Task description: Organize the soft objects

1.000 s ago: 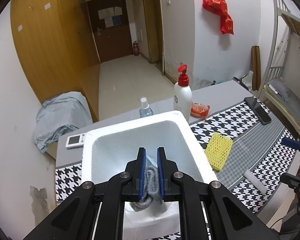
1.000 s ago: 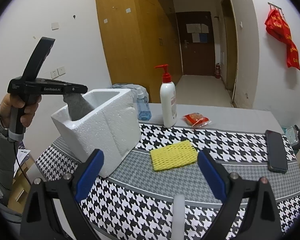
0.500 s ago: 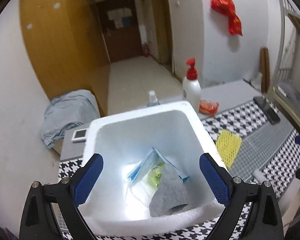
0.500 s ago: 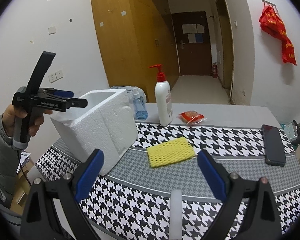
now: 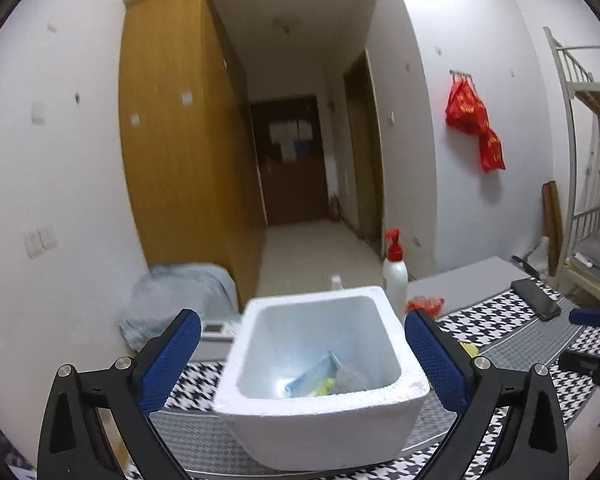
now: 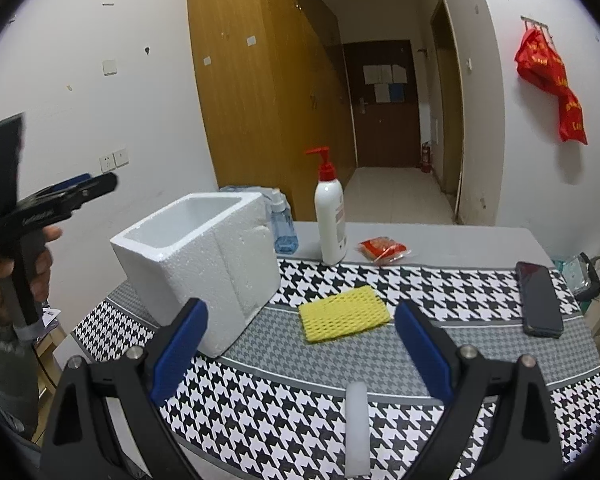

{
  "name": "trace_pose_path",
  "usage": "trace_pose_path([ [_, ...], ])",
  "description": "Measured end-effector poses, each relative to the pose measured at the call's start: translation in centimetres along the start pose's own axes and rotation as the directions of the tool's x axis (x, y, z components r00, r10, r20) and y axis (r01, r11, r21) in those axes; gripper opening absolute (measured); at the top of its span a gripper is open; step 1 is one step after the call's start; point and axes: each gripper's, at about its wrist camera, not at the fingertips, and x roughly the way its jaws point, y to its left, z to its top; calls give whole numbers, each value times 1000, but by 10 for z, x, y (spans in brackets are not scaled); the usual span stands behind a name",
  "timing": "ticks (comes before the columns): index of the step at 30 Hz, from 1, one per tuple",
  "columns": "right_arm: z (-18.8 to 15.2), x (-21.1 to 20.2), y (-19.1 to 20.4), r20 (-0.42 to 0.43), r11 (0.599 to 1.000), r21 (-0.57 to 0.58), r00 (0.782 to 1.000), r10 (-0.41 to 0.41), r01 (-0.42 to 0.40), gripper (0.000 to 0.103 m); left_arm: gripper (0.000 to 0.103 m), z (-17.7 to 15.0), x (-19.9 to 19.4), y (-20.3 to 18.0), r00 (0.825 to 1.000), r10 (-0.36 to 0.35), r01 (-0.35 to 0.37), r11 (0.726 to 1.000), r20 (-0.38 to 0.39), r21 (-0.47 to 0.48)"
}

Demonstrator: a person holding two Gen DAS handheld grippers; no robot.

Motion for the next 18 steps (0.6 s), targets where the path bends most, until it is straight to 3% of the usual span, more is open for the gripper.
trace_pose_path([
  [6, 1, -5, 8, 16, 1000, -9, 1000, 5, -5, 97, 102, -5, -21, -4, 999, -25, 26, 1000, 42, -17],
  [15, -1, -15, 13, 53, 1000, -10, 999, 1, -1, 97, 102, -25, -50, -4, 985, -7, 23, 996, 171, -92],
  [18, -3, -18, 14, 67, 1000, -10, 998, -10, 11, 97, 102, -36, -54, -13, 983, -1, 18, 995, 182, -94],
])
